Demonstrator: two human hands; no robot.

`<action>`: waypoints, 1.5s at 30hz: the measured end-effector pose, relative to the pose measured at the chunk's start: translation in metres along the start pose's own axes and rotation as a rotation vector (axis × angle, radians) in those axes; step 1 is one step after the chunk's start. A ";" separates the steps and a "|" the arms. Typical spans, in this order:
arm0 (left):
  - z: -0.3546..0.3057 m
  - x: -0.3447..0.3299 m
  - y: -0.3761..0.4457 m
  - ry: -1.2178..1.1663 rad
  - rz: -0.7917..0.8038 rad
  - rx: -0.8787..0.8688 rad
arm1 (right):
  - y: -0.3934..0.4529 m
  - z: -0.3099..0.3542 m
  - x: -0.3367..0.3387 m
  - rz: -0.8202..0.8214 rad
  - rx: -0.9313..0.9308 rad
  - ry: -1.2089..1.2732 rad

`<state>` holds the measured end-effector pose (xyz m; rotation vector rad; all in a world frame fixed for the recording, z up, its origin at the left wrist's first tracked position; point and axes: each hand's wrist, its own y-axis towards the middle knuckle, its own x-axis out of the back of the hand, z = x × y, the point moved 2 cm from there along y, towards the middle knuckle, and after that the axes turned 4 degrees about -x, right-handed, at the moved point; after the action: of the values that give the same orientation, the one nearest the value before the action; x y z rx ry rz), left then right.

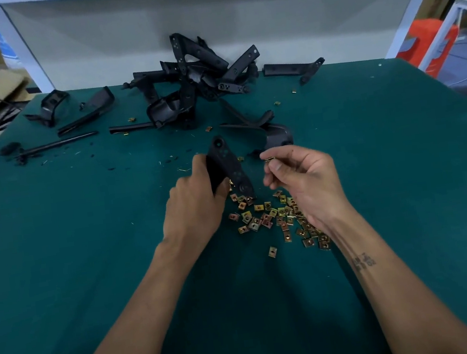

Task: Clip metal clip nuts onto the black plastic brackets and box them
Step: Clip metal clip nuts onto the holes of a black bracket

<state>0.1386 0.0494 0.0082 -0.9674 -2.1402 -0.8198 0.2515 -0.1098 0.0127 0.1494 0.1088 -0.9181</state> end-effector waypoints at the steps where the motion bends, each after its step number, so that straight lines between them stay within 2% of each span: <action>1: 0.000 0.000 -0.001 0.002 -0.016 -0.002 | -0.001 0.000 -0.001 0.013 -0.003 -0.013; 9: -0.005 0.001 -0.007 0.044 -0.080 -0.059 | -0.005 0.000 -0.018 0.045 0.046 -0.064; 17: -0.009 0.002 -0.011 0.089 -0.133 -0.040 | -0.009 0.000 -0.025 -0.034 0.011 0.129; 33: -0.011 0.005 -0.013 0.074 -0.132 -0.016 | -0.012 0.006 -0.023 -0.110 0.109 -0.214; 41: -0.010 0.008 -0.013 0.027 -0.133 -0.015 | -0.019 0.001 -0.037 -0.144 0.149 -0.164; 45: -0.010 0.007 -0.011 0.023 -0.128 0.011 | -0.024 -0.002 -0.044 -0.115 0.039 -0.031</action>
<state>0.1287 0.0385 0.0169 -0.8186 -2.2025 -0.8754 0.2055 -0.0898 0.0160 0.1665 0.0708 -1.0370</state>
